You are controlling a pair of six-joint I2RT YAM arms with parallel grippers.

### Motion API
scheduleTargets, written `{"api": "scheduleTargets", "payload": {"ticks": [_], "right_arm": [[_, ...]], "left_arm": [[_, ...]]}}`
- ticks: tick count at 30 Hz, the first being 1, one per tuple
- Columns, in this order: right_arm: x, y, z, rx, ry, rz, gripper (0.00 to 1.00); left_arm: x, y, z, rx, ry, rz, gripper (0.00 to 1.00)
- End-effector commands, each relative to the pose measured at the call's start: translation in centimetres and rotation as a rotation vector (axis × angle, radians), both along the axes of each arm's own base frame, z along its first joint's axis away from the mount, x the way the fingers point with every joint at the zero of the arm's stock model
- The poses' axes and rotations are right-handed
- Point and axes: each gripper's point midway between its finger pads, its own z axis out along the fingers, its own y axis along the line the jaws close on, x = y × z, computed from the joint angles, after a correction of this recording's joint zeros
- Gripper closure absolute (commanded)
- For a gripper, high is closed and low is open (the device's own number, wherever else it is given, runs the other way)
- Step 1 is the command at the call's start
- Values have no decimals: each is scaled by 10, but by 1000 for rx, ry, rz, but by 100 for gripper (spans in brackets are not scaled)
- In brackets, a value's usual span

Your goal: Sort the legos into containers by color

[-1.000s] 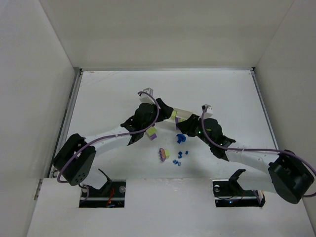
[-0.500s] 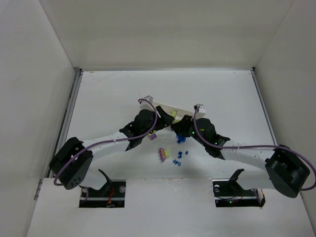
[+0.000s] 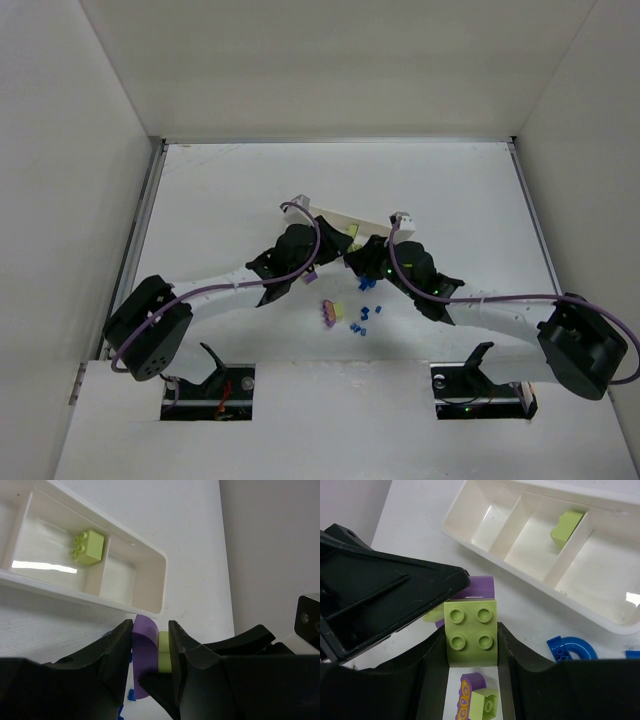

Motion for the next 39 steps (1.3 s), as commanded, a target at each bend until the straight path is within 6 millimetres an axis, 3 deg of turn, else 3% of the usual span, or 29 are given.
{"api": "scheduleTargets", "payload": {"ticks": [1,9,15,24,30,35,39], "right_arm": [[12,10,38,67,-94,-12,69],[16,11,43,82,-107,-29,67],[16,11,43,83,-106,-29,60],[16,11,46,84,-110,-24,42],[16,9,44,84,-106,-24,42],[17,6,41,83,-99,-30,53],[18,9,36,75,-86,-20,54]], "left_arm": [[-2,-8,10,-53,-11,-1,70],[-4,-7,5,-49,-1,-1,87],[-1,-1,6,-42,-14,19,91],[6,10,1,-30,-12,48,92],[9,14,4,-31,-20,59,92],[9,17,7,-29,-29,59,92],[7,16,9,-33,-32,55,92]]}}
